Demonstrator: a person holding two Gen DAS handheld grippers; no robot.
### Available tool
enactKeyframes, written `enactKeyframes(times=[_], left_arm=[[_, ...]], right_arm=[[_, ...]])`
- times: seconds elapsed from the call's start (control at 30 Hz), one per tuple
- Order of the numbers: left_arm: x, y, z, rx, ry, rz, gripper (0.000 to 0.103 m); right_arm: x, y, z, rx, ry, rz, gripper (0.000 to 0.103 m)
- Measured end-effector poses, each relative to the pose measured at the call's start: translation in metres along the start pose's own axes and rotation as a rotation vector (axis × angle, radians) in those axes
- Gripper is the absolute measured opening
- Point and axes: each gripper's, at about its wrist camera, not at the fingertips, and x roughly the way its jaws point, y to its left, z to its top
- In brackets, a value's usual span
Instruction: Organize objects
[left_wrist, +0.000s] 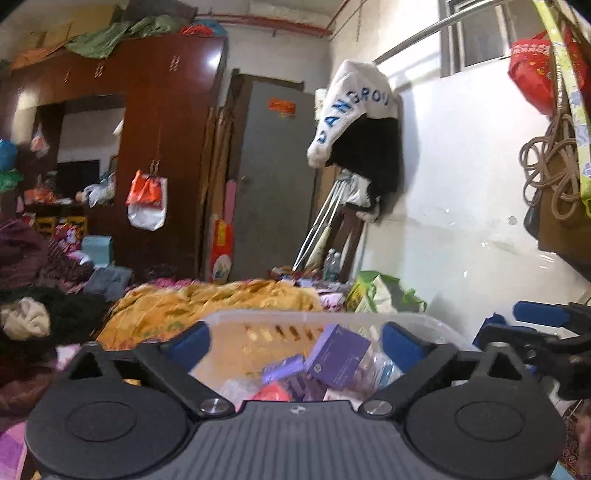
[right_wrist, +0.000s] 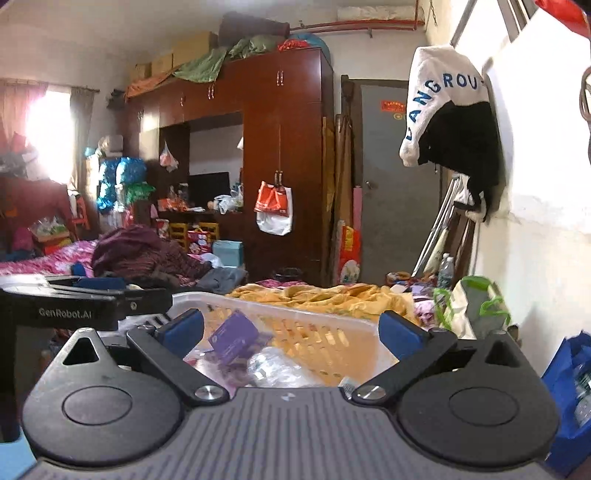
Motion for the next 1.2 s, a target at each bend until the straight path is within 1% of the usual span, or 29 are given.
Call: enactKeyframes(times=[0.1, 0.2, 0.23, 0.37, 0.47, 0.57, 0.63, 0.7, 0.8, 0.87, 1.2], left_arm=[[-0.001, -0.004, -0.003, 0.005, 0.063, 0.022, 0.103], [-0.006, -0.006, -0.007, 0.009, 0.059, 0.036, 0.103], [-0.008, -0.006, -0.008, 0.008, 0.057, 0.037, 0.103], [-0.012, -0.011, -0.013, 0.037, 0.066, 0.042, 0.103], [-0.016, -0.017, -0.016, 0.066, 0.066, 0.05, 0.103], [-0.018, -0.021, -0.018, 0.074, 0.069, 0.042, 0.103], [-0.02, -0.023, -0.019, 0.079, 0.069, 0.039, 0.103], [-0.022, -0.025, -0.02, 0.085, 0.069, 0.034, 0.103], [-0.023, -0.03, -0.023, 0.103, 0.077, 0.055, 0.103], [-0.023, -0.032, -0.024, 0.108, 0.079, 0.056, 0.103], [-0.028, -0.032, -0.026, 0.1, 0.087, 0.049, 0.103]], right_arm=[[0.001, 0.0, 0.0, 0.003, 0.048, -0.024, 0.103], [-0.004, 0.006, -0.006, -0.067, 0.043, -0.089, 0.103], [-0.005, 0.008, -0.009, -0.077, 0.044, -0.094, 0.103], [-0.011, 0.006, -0.016, -0.052, 0.059, -0.051, 0.103], [-0.016, 0.002, -0.017, -0.025, 0.031, -0.078, 0.103], [-0.014, -0.005, -0.015, 0.003, 0.049, -0.064, 0.103], [-0.015, -0.007, -0.016, 0.016, 0.051, -0.069, 0.103], [-0.016, -0.006, -0.019, 0.017, 0.061, -0.073, 0.103], [-0.017, -0.004, -0.023, 0.01, 0.07, -0.079, 0.103], [-0.017, -0.002, -0.024, 0.002, 0.069, -0.09, 0.103], [-0.019, 0.0, -0.026, -0.005, 0.075, -0.09, 0.103]])
